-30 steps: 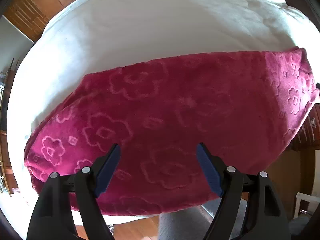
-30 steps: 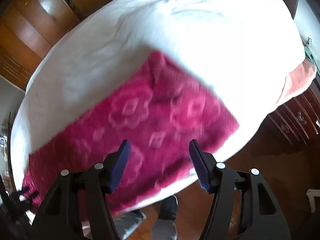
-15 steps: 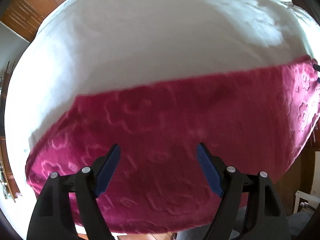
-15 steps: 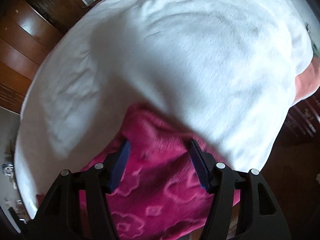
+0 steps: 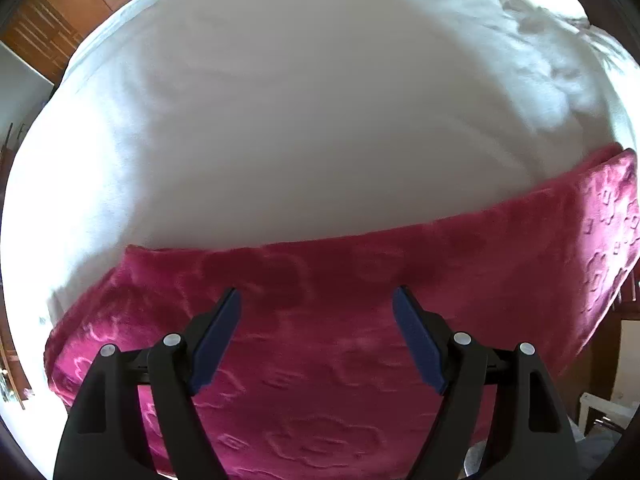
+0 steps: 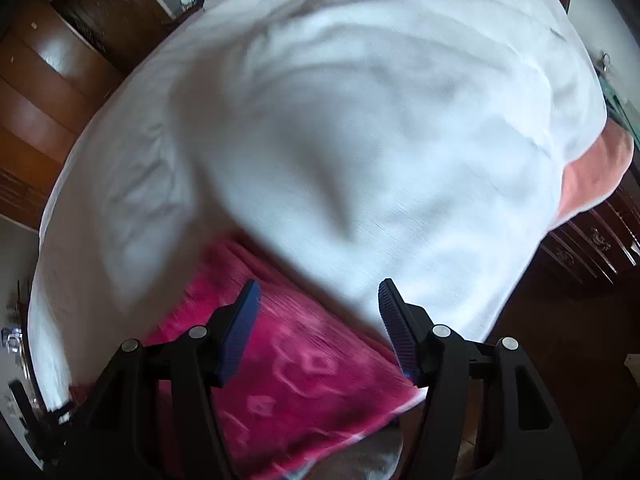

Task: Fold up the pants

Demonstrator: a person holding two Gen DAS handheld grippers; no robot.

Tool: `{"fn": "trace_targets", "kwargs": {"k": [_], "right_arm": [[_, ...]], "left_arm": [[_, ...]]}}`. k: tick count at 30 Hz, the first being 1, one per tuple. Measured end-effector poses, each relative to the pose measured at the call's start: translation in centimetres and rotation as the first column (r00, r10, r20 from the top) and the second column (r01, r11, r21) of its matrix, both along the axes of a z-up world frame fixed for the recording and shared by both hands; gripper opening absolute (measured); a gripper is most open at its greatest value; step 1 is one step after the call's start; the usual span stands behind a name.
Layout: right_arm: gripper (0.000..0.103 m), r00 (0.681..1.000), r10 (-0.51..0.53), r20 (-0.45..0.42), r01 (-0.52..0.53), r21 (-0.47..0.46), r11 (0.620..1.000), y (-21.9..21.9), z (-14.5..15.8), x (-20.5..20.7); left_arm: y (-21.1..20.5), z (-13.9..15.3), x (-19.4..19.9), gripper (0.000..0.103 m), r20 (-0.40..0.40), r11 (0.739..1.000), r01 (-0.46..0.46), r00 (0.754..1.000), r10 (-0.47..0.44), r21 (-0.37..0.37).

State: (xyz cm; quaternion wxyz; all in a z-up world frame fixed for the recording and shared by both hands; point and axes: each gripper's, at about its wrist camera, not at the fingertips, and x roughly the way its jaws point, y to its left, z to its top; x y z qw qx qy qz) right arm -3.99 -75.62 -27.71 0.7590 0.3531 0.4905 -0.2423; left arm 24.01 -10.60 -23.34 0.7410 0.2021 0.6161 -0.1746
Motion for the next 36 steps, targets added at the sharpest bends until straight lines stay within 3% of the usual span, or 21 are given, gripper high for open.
{"fn": "trace_targets", "kwargs": {"k": [4,10,16,24,36], "right_arm": [[0.07,0.999,0.037,-0.012,-0.036,0.085,0.996,-0.9,-1.4,-3.1],[0.071,0.996,0.086,0.021,-0.088,0.207,0.974,-1.4,-3.7,-5.6],[0.071,0.98,0.19,0.067,-0.2,0.253,0.947,-0.7,-5.2,-4.6],[0.069,0.959,0.278,0.058,-0.283,0.256,0.924,-0.2,-8.0,-1.6],[0.033,0.918,0.388,0.083,-0.395,0.275,0.877,1.6,-7.8,-0.1]], "left_arm": [[-2.2,0.0,-1.5,0.078,-0.006,0.999,-0.044,0.999,0.044,-0.004],[-7.1,-0.4,-5.4,0.078,-0.023,0.999,-0.047,0.999,0.046,-0.011],[-10.9,-0.1,-8.2,0.078,-0.014,1.0,-0.002,1.0,0.002,-0.007],[-12.0,0.9,-11.7,0.078,0.013,0.999,-0.048,0.999,0.048,0.016],[-7.7,1.5,-15.7,0.078,0.016,0.992,-0.127,0.992,0.127,0.016]]}}
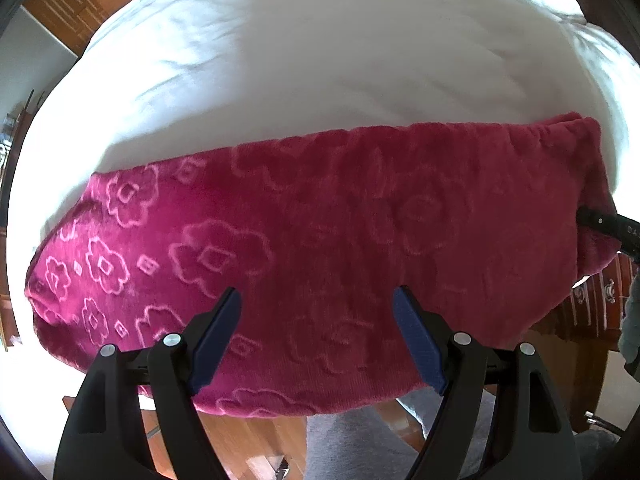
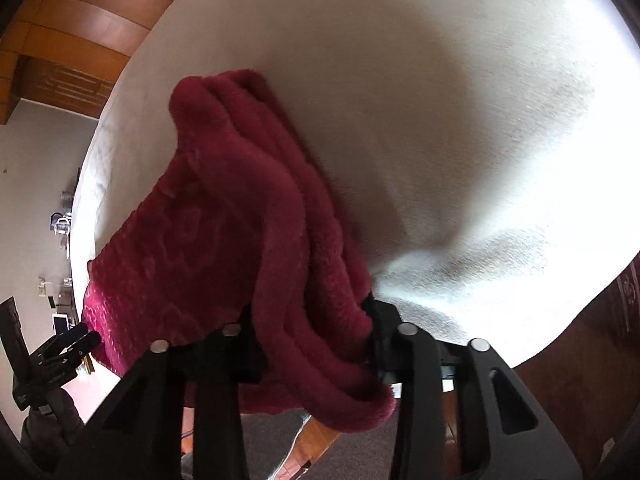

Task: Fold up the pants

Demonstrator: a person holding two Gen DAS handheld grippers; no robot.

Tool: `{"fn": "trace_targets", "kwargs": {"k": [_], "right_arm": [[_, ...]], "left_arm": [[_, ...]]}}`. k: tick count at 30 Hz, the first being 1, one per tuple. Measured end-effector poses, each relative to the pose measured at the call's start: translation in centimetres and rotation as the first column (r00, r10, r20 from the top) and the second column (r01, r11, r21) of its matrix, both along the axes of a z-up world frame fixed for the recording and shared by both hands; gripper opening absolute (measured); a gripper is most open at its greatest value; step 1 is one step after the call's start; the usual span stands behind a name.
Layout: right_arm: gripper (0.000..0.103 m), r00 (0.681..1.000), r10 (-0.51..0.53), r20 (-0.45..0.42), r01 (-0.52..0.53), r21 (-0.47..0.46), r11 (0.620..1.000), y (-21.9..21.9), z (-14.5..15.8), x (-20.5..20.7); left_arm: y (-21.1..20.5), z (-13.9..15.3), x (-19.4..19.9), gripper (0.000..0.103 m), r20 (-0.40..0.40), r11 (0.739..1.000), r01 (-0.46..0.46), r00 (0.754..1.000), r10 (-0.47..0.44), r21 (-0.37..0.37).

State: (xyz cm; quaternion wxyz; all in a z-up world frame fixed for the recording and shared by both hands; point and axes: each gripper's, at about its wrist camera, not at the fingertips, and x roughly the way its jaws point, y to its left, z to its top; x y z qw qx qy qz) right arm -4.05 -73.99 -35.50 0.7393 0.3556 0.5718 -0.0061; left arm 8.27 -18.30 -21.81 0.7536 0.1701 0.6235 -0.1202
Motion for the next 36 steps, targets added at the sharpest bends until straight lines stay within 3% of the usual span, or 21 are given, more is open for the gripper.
{"fn": "trace_targets", "kwargs": {"k": [10,18,28,36], "right_arm": [[0.027,0.997,0.058,0.041,-0.057,-0.02,0.998,1.2,2.3,1.0],[0.025,0.999,0.023,0.038,-0.021,-0.043,0.999,1.5,3.1,1.3],[0.023,0.992,0.045,0.121,-0.042,-0.025,0.999,3.6,7.9,1.2],[0.023,0.981,0.088,0.175,-0.086,-0.016,0.996,7.1,11.1,1.3]], "left_arm": [[2.1,2.3,-1.6,0.078,0.04,0.999,-0.033,0.999,0.034,-0.015],[3.1,3.5,-0.6,0.078,0.07,1.0,-0.004,0.998,0.006,-0.029],[7.2,4.4,2.0,0.078,0.086,0.998,-0.022,0.996,0.027,-0.058],[10.2,3.6,3.1,0.078,0.045,0.994,-0.05,0.998,0.054,-0.095]]}}
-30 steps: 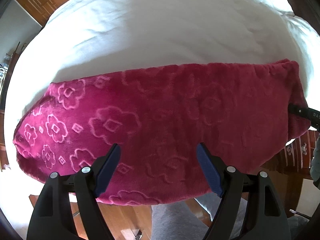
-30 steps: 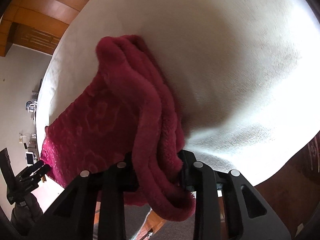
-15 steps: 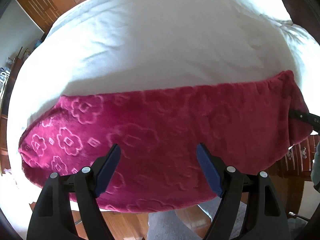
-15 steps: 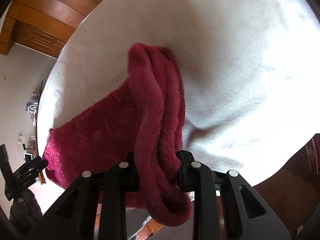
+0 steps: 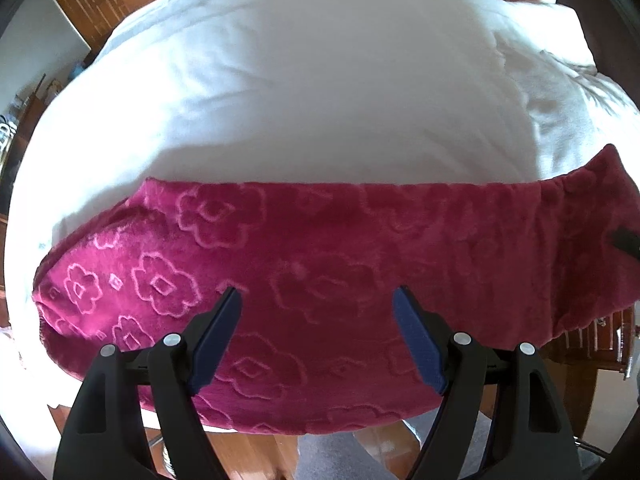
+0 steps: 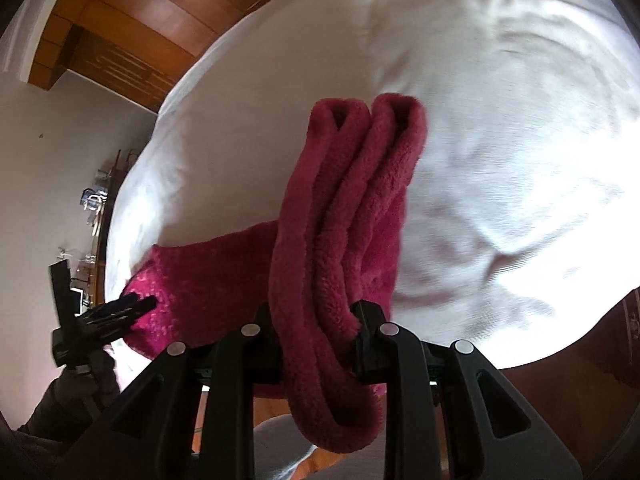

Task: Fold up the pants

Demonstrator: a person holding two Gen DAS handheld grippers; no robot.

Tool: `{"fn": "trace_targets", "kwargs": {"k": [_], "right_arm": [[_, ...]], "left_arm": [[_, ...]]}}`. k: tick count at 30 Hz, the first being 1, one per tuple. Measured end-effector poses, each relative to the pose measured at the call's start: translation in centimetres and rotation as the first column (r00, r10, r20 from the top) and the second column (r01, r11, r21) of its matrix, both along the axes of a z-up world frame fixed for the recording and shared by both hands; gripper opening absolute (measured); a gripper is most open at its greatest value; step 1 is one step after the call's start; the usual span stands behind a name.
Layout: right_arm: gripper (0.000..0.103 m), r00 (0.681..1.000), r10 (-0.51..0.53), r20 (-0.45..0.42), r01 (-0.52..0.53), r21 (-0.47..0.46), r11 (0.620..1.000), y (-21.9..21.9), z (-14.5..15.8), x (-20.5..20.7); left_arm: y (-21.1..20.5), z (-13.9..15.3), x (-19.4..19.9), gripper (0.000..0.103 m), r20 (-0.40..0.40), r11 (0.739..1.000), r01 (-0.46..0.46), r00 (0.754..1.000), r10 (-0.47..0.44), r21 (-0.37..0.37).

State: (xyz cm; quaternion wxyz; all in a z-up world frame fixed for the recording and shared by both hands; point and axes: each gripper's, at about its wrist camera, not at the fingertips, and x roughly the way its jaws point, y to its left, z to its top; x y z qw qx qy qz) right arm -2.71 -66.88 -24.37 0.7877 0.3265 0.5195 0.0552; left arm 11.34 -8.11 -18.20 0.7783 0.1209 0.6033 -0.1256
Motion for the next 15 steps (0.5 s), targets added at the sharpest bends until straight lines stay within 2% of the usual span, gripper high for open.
{"fn": "trace_targets", "kwargs": {"k": [7,15], "right_arm": [[0.023,0.997,0.069,0.037,-0.07,0.026,0.997,3.7,1.6,1.3],[0.023,0.985,0.165,0.051,-0.169,0.07,0.983,9.2,1.7,3.1]], "left_arm": [[2.6,-0.6,0.5,0.078,-0.06,0.995,-0.032,0.998,0.026,-0.093],[6.4,-0.8,1.0,0.078,-0.078,0.993,-0.053,0.996,0.045,-0.107]]}}
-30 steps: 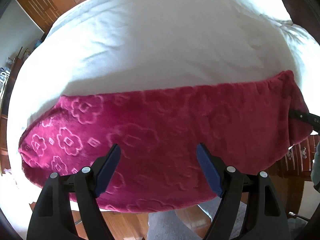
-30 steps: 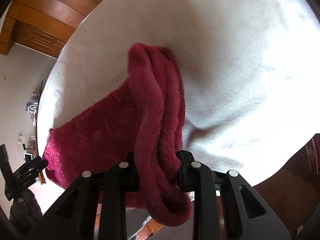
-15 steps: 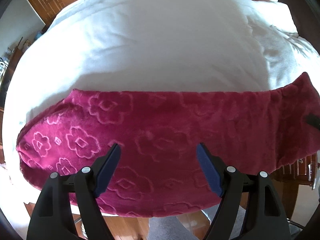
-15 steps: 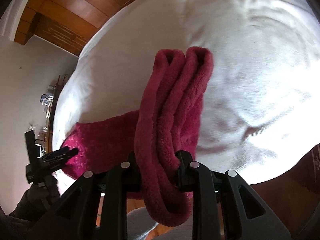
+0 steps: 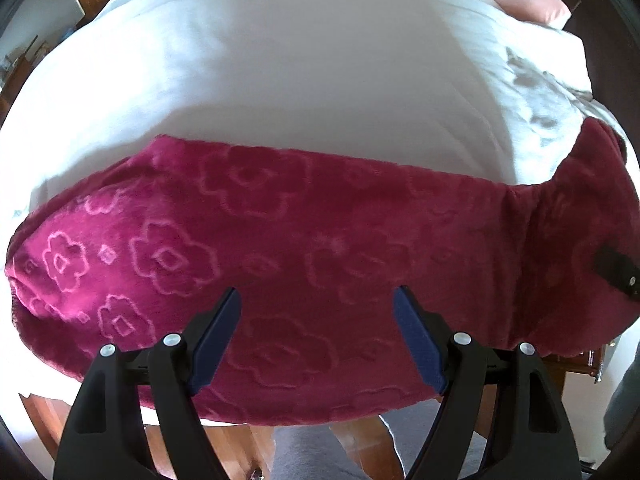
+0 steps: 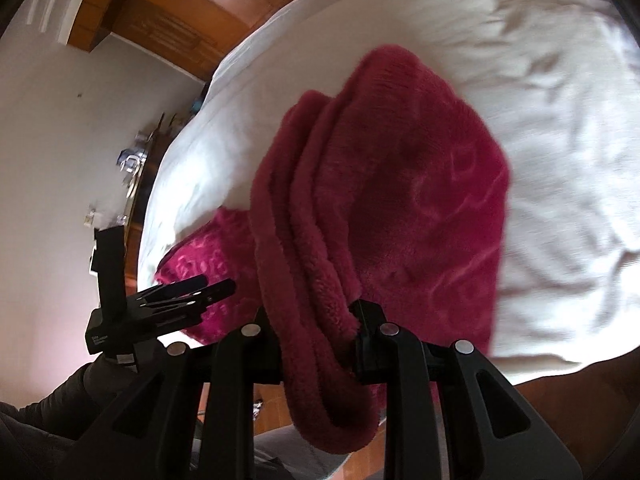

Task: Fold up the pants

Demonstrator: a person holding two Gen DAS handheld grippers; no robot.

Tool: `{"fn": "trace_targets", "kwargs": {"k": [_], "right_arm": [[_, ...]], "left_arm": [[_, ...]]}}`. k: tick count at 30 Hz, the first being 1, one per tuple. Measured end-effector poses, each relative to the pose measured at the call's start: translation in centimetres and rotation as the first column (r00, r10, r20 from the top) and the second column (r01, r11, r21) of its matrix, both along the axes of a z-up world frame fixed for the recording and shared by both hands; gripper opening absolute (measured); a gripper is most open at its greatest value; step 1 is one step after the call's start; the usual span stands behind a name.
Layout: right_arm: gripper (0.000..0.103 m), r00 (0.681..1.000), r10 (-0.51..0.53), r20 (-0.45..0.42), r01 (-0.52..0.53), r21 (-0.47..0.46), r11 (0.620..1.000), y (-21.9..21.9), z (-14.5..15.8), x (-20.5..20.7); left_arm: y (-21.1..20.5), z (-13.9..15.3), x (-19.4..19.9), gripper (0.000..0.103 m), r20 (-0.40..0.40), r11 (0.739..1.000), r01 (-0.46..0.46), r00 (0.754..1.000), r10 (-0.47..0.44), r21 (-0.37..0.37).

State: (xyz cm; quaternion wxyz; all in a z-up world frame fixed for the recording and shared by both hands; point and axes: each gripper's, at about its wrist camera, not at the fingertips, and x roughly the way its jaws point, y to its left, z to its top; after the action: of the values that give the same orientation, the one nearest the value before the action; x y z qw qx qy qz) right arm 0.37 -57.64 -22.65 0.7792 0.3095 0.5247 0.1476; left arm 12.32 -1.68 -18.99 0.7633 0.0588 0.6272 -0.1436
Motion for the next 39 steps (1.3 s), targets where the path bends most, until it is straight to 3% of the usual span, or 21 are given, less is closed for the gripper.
{"fn": "trace_targets", "kwargs": {"k": [13,22,28,32,39], "right_arm": [[0.023,0.981,0.185,-0.05,-0.185,0.009,0.983,10.7,-3.5,2.7],[0.023,0.961,0.261,-0.09,-0.264,-0.017,0.964,13.6,-5.0,3.6],[0.023,0.936,0.321,-0.141,-0.334,-0.074,0.94,16.8,-6.3,3.6],[0.031,0.929,0.332,-0.166,-0.356,-0.148,0.923,17.7,-7.2,3.4],[0.045,0.923,0.354,-0.151,-0.373,-0.117,0.921,17.8,-6.4,2.6]], "left_arm": [[10.1,-0.5,1.0,0.078,-0.003,0.997,-0.065,0.998,0.065,0.032],[16.4,-0.9,1.9,0.078,-0.012,0.993,-0.117,0.993,0.118,0.033],[17.8,-0.8,2.4,0.078,-0.016,0.992,-0.121,0.992,0.122,0.03],[18.5,-1.0,2.4,0.078,-0.025,0.993,-0.112,0.993,0.113,0.036],[17.2,-1.5,2.1,0.078,-0.039,0.994,-0.107,0.993,0.109,0.036]]}}
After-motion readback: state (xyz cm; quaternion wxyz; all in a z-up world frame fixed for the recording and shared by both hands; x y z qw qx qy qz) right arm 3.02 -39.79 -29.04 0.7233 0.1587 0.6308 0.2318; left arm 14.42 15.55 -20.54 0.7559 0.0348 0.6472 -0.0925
